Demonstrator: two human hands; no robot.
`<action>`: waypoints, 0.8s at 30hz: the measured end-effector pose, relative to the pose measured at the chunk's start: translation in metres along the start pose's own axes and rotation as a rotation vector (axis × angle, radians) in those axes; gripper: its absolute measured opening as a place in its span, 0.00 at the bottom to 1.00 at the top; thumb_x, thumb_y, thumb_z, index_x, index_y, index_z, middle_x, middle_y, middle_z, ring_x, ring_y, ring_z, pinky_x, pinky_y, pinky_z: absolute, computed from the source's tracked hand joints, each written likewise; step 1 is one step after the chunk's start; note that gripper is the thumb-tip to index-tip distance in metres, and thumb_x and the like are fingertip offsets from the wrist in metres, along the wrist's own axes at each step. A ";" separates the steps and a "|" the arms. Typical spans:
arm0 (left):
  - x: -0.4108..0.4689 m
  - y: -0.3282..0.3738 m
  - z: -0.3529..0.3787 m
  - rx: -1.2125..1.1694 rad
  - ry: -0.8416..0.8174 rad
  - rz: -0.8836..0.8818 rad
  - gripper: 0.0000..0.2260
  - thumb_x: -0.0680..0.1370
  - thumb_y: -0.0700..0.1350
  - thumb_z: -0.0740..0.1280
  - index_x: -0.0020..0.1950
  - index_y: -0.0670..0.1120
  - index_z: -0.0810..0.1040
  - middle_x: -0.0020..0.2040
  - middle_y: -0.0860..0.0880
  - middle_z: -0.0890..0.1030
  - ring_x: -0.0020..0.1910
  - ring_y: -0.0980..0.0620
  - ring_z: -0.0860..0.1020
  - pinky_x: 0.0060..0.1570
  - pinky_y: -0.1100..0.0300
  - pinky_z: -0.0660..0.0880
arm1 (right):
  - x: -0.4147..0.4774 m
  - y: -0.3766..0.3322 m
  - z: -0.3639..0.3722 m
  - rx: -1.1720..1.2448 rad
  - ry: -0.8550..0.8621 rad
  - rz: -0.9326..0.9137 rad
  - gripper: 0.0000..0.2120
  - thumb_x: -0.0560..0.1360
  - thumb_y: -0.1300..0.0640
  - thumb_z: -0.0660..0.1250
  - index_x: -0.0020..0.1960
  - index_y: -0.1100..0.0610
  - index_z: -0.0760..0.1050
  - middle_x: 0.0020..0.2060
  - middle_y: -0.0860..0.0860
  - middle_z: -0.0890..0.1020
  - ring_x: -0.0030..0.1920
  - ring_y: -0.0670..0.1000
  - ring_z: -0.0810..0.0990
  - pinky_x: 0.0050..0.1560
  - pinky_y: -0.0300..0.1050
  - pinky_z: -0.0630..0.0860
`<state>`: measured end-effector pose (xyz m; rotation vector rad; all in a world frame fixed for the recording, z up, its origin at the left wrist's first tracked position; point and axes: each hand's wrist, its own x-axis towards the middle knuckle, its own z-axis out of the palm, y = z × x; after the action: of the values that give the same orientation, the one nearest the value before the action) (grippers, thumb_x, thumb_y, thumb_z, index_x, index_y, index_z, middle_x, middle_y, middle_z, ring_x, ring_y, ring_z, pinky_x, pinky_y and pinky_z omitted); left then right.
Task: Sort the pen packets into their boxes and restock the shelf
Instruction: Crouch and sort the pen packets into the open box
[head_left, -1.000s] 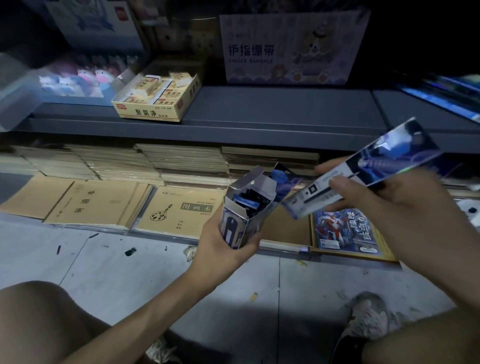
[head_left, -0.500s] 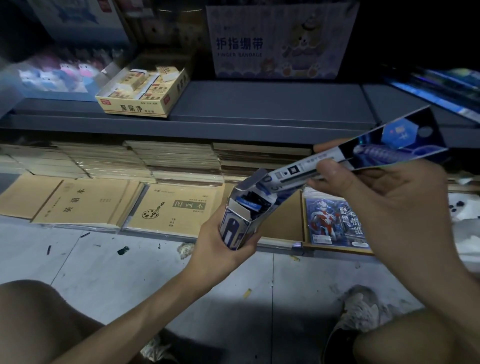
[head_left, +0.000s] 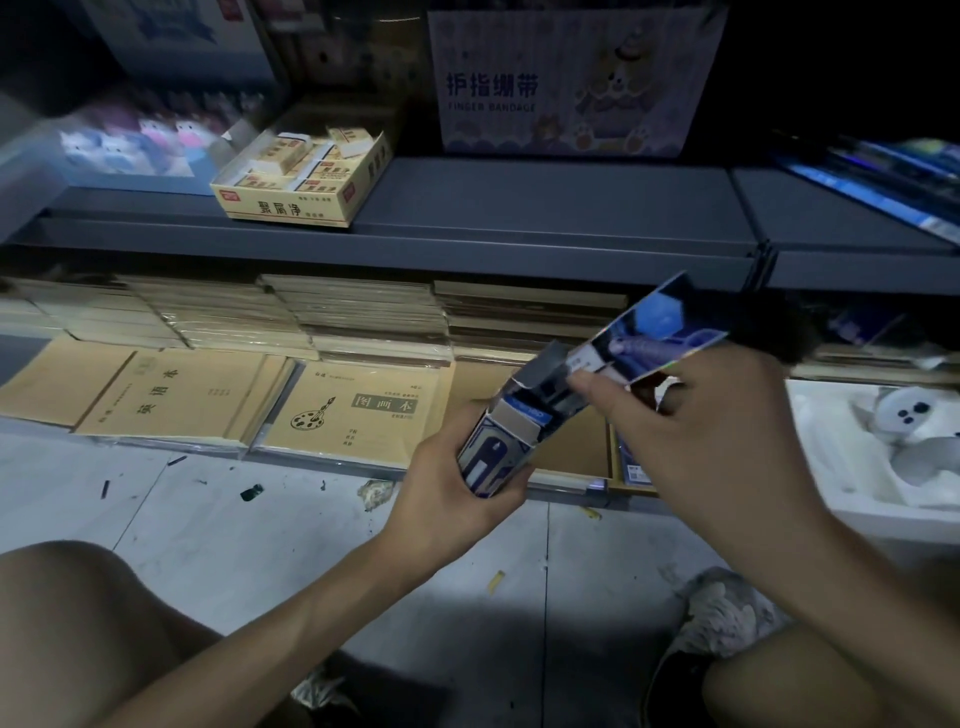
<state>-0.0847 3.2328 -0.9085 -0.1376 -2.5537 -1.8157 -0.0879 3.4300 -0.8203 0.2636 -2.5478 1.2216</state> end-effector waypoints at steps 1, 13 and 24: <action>-0.001 -0.002 0.001 0.002 -0.007 0.001 0.20 0.72 0.38 0.79 0.53 0.60 0.77 0.47 0.56 0.85 0.45 0.56 0.85 0.42 0.61 0.83 | 0.000 -0.002 0.002 -0.021 -0.007 -0.018 0.11 0.74 0.46 0.75 0.36 0.49 0.81 0.27 0.41 0.80 0.30 0.45 0.78 0.32 0.41 0.75; -0.006 -0.002 0.000 -0.070 -0.042 -0.047 0.18 0.73 0.37 0.78 0.53 0.55 0.76 0.46 0.50 0.85 0.44 0.50 0.85 0.43 0.55 0.84 | 0.008 -0.011 0.007 -0.006 0.034 0.065 0.03 0.72 0.51 0.78 0.44 0.49 0.85 0.35 0.41 0.85 0.31 0.40 0.80 0.31 0.41 0.73; -0.004 -0.003 0.001 -0.034 -0.036 -0.020 0.16 0.73 0.38 0.77 0.52 0.53 0.76 0.43 0.50 0.85 0.42 0.49 0.85 0.45 0.46 0.83 | 0.007 -0.015 0.012 -0.080 0.038 0.063 0.03 0.74 0.51 0.77 0.43 0.50 0.85 0.37 0.44 0.82 0.32 0.46 0.79 0.35 0.48 0.77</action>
<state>-0.0811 3.2324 -0.9114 -0.1473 -2.5574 -1.8818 -0.0920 3.4114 -0.8138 0.1412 -2.5828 1.1325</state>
